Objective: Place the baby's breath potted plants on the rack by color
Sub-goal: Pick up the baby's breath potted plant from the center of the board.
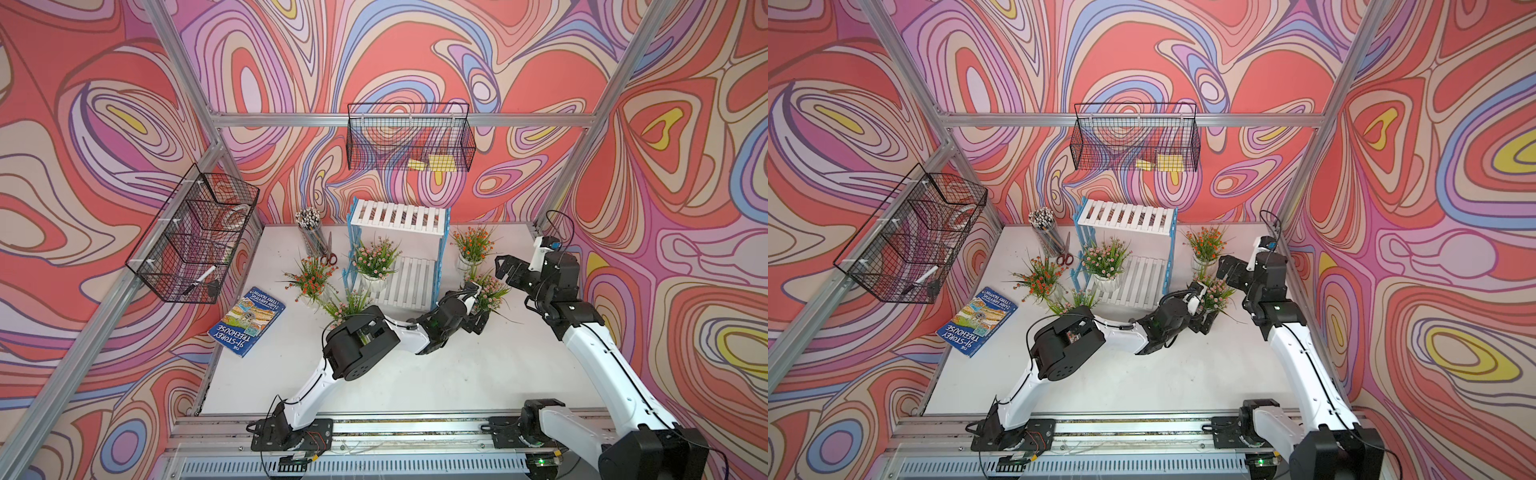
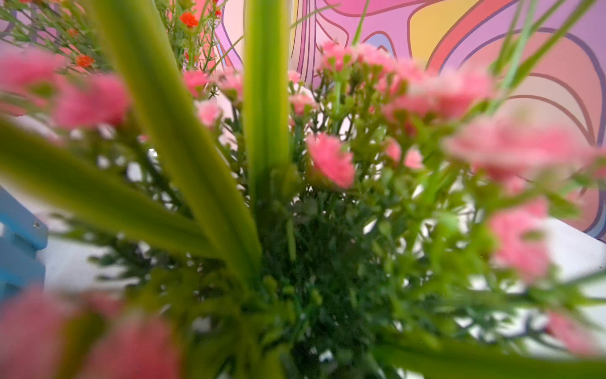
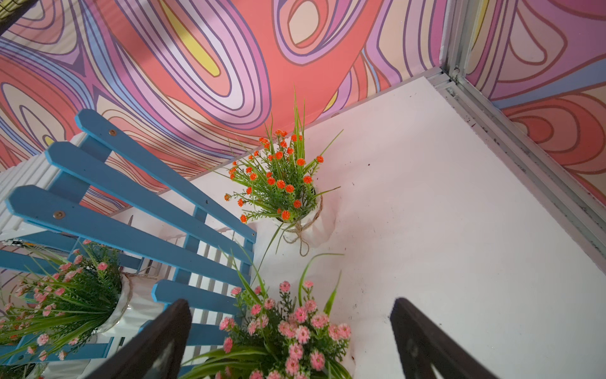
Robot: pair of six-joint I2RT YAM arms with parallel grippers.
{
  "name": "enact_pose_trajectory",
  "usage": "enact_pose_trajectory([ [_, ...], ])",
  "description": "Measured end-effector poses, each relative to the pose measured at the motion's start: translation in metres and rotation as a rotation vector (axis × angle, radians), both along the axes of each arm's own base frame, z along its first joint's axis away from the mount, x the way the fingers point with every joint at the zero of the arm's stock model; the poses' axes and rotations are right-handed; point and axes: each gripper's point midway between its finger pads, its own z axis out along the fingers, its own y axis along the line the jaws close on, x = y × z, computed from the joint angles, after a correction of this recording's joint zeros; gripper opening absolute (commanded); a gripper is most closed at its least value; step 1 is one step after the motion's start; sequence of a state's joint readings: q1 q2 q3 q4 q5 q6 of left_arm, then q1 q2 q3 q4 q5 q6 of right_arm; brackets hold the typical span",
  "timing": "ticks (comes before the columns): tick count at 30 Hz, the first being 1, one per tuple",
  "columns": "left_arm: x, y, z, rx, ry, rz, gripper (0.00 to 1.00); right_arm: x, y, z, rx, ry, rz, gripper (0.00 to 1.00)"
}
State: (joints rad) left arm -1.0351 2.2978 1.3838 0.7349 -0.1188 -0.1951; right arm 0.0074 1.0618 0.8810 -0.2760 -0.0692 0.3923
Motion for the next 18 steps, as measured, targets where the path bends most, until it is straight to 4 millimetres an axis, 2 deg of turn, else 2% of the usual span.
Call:
enact_pose_trajectory([
  [9, 0.007, -0.014, -0.007, 0.001, -0.002, -0.041, 0.98, 0.0, 0.0, 0.0, -0.004, 0.0, 0.003, 0.98],
  [18, 0.014, -0.026, 0.0, -0.026, -0.038, -0.082, 1.0, 0.0, 0.001, 0.0, -0.004, -0.001, 0.006, 0.98],
])
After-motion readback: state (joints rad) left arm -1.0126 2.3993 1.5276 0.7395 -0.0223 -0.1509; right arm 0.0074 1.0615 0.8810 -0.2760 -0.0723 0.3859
